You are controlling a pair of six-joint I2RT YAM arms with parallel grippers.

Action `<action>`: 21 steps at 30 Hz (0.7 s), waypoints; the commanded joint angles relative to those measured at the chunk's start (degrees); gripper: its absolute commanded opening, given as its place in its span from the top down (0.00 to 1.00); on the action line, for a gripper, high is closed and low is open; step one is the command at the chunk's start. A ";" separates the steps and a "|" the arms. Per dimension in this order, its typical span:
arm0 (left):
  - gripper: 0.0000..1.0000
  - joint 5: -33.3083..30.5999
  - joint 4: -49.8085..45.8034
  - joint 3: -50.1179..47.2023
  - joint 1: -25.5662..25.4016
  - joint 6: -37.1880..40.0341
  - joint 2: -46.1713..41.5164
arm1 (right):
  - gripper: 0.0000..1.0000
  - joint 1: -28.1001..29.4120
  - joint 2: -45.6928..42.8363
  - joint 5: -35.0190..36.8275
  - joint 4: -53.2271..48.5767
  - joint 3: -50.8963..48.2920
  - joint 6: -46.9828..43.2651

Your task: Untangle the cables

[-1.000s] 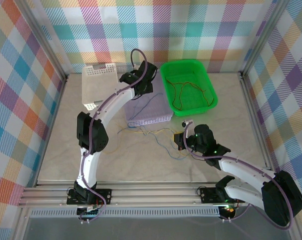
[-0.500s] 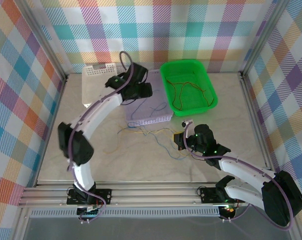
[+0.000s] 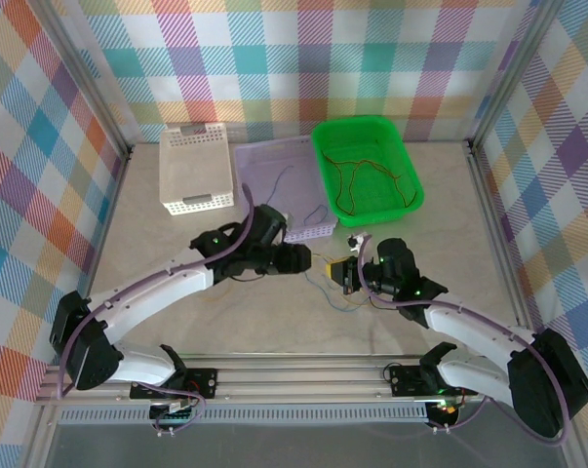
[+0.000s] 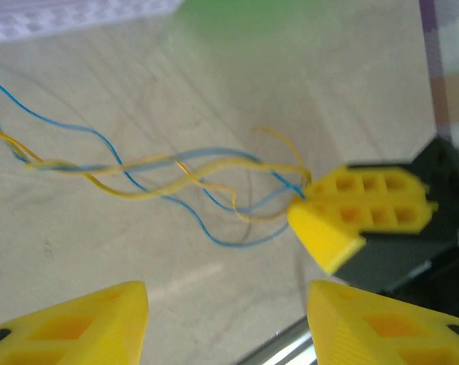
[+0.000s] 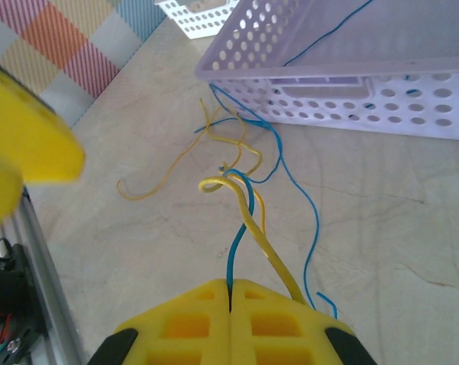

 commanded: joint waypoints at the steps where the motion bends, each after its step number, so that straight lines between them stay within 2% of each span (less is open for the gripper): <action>1: 0.44 -3.24 1.14 -2.64 -1.53 0.86 -2.25 | 1.00 -0.38 1.11 -4.50 1.38 2.21 0.45; 9: 0.46 -16.93 -2.36 -5.23 -3.24 4.45 -3.72 | 1.00 -0.54 2.55 -7.40 0.92 3.06 0.67; 12: 0.46 -17.85 -1.10 -6.55 -3.30 6.11 -4.17 | 1.00 -0.55 3.18 -8.94 0.83 3.46 0.80; 21: 0.47 -15.17 5.88 -10.67 -3.41 10.00 -3.76 | 1.00 -0.65 5.90 -13.20 1.37 4.53 1.41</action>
